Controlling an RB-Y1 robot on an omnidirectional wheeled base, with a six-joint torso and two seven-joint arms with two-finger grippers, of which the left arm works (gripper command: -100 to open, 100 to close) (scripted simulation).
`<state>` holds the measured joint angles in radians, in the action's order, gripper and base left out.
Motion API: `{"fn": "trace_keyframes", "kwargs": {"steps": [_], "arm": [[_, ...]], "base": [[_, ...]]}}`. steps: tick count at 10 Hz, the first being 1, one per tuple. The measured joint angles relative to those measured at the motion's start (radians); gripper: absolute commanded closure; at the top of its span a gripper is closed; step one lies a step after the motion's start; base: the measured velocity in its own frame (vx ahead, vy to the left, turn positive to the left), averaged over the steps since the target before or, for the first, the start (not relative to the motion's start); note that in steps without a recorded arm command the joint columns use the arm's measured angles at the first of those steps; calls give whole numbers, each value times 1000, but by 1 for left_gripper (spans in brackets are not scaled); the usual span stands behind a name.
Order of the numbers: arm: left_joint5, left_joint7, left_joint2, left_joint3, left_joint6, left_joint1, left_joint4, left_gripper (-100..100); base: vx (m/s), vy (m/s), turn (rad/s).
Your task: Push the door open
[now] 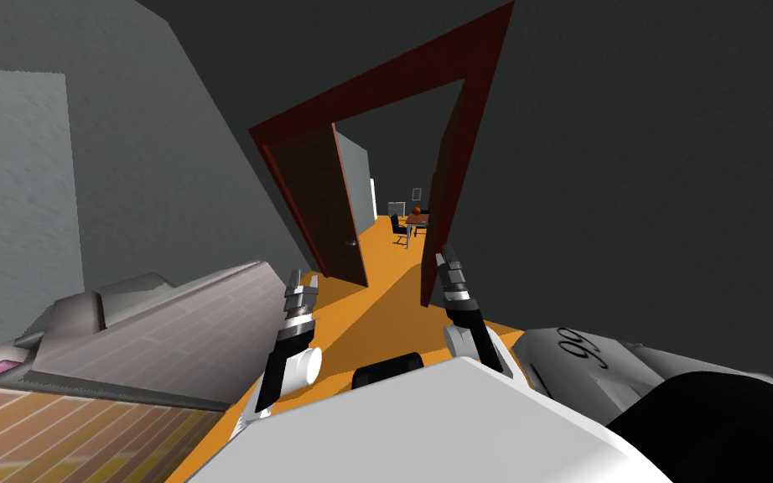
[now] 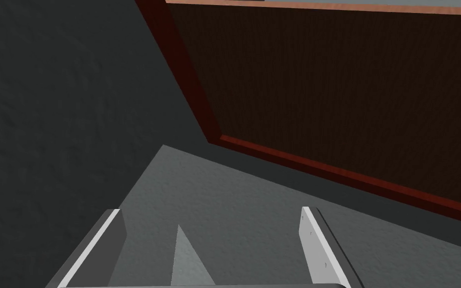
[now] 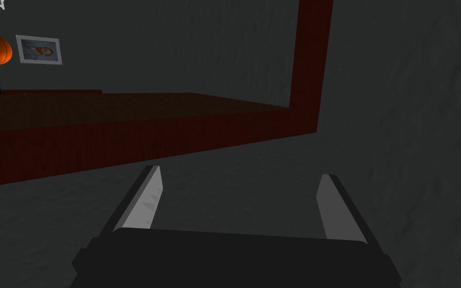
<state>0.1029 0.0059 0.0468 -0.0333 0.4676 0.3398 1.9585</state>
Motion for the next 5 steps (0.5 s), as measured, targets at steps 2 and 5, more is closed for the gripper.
{"fn": "trace_keyframes", "kwargs": {"steps": [2,5], "arm": [[1,1,9,-5,15,-13,-42,-100],[3,1,21,-11,25,-43,-106,-100]], "base": [[85,57,-39],[86,55,-41]]}}
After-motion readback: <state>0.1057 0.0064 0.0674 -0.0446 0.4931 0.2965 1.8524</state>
